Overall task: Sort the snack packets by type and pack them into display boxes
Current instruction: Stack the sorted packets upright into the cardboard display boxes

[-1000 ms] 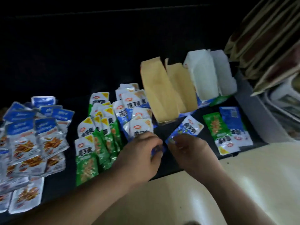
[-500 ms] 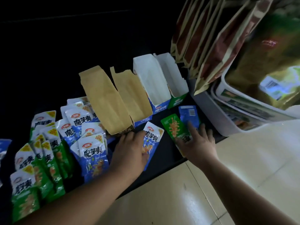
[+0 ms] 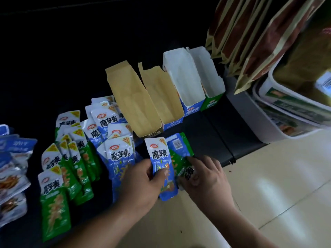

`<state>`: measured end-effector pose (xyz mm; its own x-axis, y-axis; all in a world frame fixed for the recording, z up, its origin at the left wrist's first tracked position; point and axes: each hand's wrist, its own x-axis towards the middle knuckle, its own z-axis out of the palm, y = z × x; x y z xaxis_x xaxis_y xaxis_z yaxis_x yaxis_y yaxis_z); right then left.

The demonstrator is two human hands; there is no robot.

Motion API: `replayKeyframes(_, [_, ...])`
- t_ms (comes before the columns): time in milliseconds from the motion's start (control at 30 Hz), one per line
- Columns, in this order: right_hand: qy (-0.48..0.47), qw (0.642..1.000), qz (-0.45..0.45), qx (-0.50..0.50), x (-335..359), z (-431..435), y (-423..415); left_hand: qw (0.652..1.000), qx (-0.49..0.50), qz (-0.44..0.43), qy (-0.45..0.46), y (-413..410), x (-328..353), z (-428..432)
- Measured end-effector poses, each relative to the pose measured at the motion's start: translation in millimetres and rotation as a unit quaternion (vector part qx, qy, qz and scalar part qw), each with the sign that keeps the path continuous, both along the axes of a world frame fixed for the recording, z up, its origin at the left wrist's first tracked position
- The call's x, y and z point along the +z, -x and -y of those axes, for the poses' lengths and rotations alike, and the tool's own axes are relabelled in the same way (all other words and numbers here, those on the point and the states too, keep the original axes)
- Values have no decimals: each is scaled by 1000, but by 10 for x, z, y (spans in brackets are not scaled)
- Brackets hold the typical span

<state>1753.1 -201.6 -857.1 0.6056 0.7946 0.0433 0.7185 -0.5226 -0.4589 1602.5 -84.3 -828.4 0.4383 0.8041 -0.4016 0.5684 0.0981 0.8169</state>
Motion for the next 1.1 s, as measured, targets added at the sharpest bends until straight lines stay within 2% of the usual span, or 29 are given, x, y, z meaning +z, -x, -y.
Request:
replayKeyframes(67, [16, 999, -29, -26, 30, -32, -32, 999, 7, -22, 24, 33, -16, 54])
replayKeyframes(133, [25, 993, -96, -66, 71, -72, -83, 999, 3, -35, 39, 16, -12, 91])
replayKeyframes(233, [18, 976, -180, -120, 161, -115, -132, 997, 23, -3, 75, 1, -18, 102])
replayKeyframes(300, [-19, 952, -256, -168, 209, -98, -206, 995, 40, 14, 92, 7, -19, 104])
replayKeyframes(400, [-130, 893, -355, -245, 278, -39, -309, 992, 60, 38, 109, 25, -25, 103])
replayKeyframes(500, [-179, 849, -385, -314, 234, -25, -363, 991, 50, 47, 114, 28, -6, 85])
replayKeyframes(567, [-139, 860, -364, -330, 131, -40, -400, 993, 30, 45, 105, -3, 22, 73])
replayKeyframes(600, [-112, 879, -331, -325, 94, -34, -413, 992, 26, 48, 111, -36, 48, 72])
replayKeyframes(633, [-80, 910, -269, -306, 75, -26, -419, 992, 24, 48, 116, -56, 63, 67])
replayKeyframes(700, [-18, 970, -86, -225, 115, -9, -397, 993, 27, 40, 106, -85, 51, 58])
replayKeyframes(733, [-12, 984, -8, -177, 149, -20, -366, 994, 31, 36, 99, -90, 44, 52])
replayKeyframes(767, [-3, 990, 28, -135, 179, -49, -328, 994, 35, 34, 94, -86, 42, 52])
replayKeyframes(933, [135, 988, -13, -68, 156, -345, -206, 994, 36, 54, 83, 37, 95, 83])
replayKeyframes(1100, [78, 989, -77, -104, 241, -422, -201, 992, 32, 84, 83, 226, 157, 5])
